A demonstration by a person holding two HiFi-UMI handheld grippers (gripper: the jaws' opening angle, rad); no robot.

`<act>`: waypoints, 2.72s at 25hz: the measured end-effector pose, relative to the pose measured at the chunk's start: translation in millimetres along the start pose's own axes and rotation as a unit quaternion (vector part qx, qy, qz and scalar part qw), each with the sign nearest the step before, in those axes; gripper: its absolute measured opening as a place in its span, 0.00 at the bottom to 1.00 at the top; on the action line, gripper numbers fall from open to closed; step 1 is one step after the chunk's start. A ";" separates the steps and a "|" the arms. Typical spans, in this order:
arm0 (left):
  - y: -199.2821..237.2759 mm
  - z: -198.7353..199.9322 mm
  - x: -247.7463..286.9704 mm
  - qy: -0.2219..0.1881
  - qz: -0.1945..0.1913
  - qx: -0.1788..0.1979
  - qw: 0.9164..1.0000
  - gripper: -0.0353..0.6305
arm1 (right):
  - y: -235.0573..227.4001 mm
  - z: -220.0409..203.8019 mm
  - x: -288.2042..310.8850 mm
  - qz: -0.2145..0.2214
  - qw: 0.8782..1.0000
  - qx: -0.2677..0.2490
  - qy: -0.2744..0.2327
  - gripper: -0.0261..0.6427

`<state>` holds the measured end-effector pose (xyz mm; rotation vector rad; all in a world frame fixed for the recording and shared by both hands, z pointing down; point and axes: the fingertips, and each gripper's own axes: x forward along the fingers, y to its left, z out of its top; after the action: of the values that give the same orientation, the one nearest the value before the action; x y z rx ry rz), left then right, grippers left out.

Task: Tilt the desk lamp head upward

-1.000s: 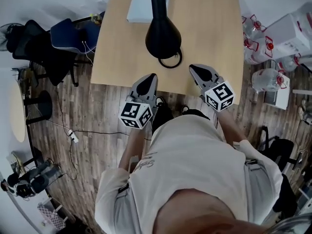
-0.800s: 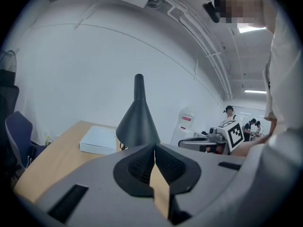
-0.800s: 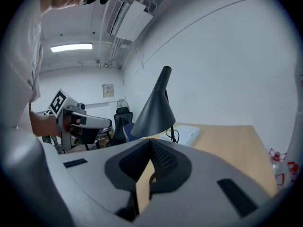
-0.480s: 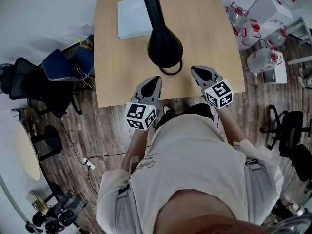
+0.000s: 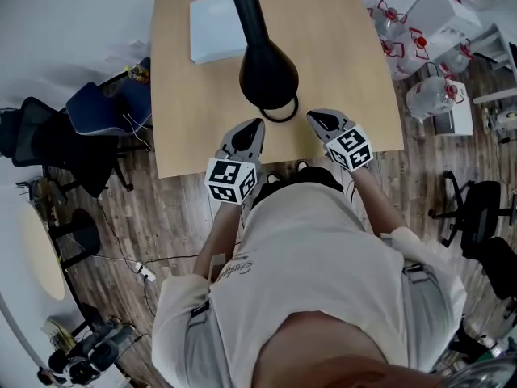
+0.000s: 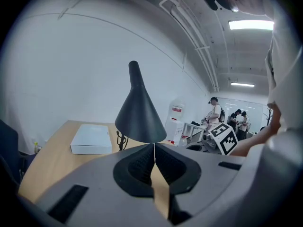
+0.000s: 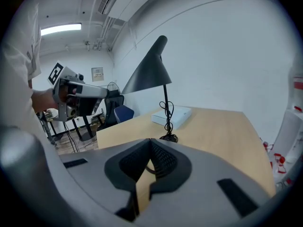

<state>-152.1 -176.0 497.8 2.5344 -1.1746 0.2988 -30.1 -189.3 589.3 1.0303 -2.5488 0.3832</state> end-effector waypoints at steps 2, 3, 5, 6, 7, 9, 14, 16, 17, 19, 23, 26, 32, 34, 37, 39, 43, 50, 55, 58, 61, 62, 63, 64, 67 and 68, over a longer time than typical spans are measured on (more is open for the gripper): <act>0.1 -5.3 7.6 0.007 0.010 0.000 1.000 0.08 | -7.5 -10.7 8.0 0.014 1.000 -0.010 0.013 0.03; 0.1 -7.5 11.2 0.009 0.014 -0.001 1.000 0.08 | -12.4 -15.8 13.2 0.019 1.000 -0.013 0.019 0.03; -0.1 -11.8 16.6 0.011 0.023 -0.005 1.000 0.08 | -20.2 -27.4 26.5 0.031 0.999 -0.016 0.031 0.03; -0.2 -14.2 18.8 0.011 0.028 -0.008 1.000 0.08 | -22.6 -34.3 34.3 0.038 0.998 -0.017 0.038 0.03; -0.3 -16.5 21.3 0.012 0.032 -0.011 0.999 0.08 | -24.5 -41.8 42.6 0.045 0.998 -0.019 0.045 0.03; -0.5 -19.9 27.2 0.011 0.041 -0.017 0.999 0.08 | -27.2 -57.5 59.5 0.061 0.996 -0.025 0.065 0.03; -1.8 -25.2 45.3 0.011 0.057 -0.029 0.998 0.08 | -33.4 -96.8 89.0 0.087 0.987 -0.048 0.124 0.03; -2.0 -26.9 49.0 0.013 0.062 -0.035 0.997 0.08 | -33.5 -107.1 95.5 0.096 0.985 -0.050 0.138 0.03; -1.1 -27.3 50.0 0.013 0.064 -0.038 0.997 0.08 | -34.1 -110.3 99.1 0.099 0.983 -0.052 0.144 0.03; 1.7 -27.7 51.3 0.013 0.069 -0.043 0.997 0.08 | -36.7 -115.1 106.4 0.103 0.981 -0.056 0.155 0.03; 6.6 -29.1 50.0 0.013 0.077 -0.046 0.996 0.08 | -37.4 -121.4 115.6 0.109 0.979 -0.050 0.163 0.03; 8.4 -31.1 49.1 0.018 0.079 -0.048 0.996 0.08 | -37.4 -122.9 121.1 0.109 0.977 -0.066 0.168 0.03; 8.9 -33.9 51.9 0.026 0.076 -0.051 0.995 0.08 | -37.4 -143.0 126.1 0.120 0.967 -0.064 0.217 0.03; 7.9 -33.9 54.4 0.026 0.074 -0.052 0.996 0.08 | -37.2 -147.7 124.1 0.122 0.964 -0.070 0.225 0.03; 7.7 -33.3 58.1 0.026 0.072 -0.053 0.996 0.08 | -37.7 -149.9 121.8 0.120 0.960 -0.093 0.237 0.03; 7.3 -34.8 58.9 0.027 0.071 -0.053 0.996 0.08 | -36.7 -148.0 119.8 0.116 0.959 -0.098 0.240 0.03; 8.5 -38.5 59.2 0.028 0.072 -0.057 0.995 0.08 | -37.5 -142.5 121.1 0.112 0.962 -0.092 0.231 0.03; 8.5 -35.6 59.9 0.023 0.071 -0.056 0.996 0.08 | -36.1 -134.1 128.5 0.110 0.970 -0.075 0.202 0.03; 9.3 -34.9 60.9 0.019 0.070 -0.060 0.996 0.08 | -36.9 -134.0 131.3 0.116 0.963 -0.095 0.222 0.03; 7.9 -35.4 62.1 0.016 0.068 -0.064 0.995 0.08 | -36.3 -135.8 133.6 0.121 0.963 -0.076 0.227 0.03; 4.6 -35.0 65.3 0.011 0.067 -0.067 0.995 0.08 | -36.1 -133.7 131.1 0.118 0.964 -0.078 0.224 0.03; 4.0 -34.7 66.4 0.010 0.067 -0.067 0.995 0.08 | -36.4 -133.9 131.3 0.116 0.965 -0.082 0.221 0.03; 3.6 -34.5 67.1 0.009 0.067 -0.067 0.995 0.08 | -36.6 -135.0 131.9 0.114 0.965 -0.084 0.219 0.03; 3.2 -34.1 67.4 0.007 0.067 -0.067 0.995 0.08 | -36.4 -135.6 132.3 0.113 0.966 -0.084 0.217 0.03; 2.1 -32.2 68.3 -0.001 0.066 -0.067 0.996 0.08 | -34.8 -136.6 131.7 0.114 0.966 -0.081 0.218 0.03; 1.4 -31.1 68.9 -0.005 0.065 -0.067 0.996 0.08 | -35.0 -136.8 131.5 0.114 0.966 -0.081 0.218 0.03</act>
<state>-110.7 -213.1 549.0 2.3518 -1.3190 0.2307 -61.8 -242.1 772.2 0.5220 -2.2526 0.4032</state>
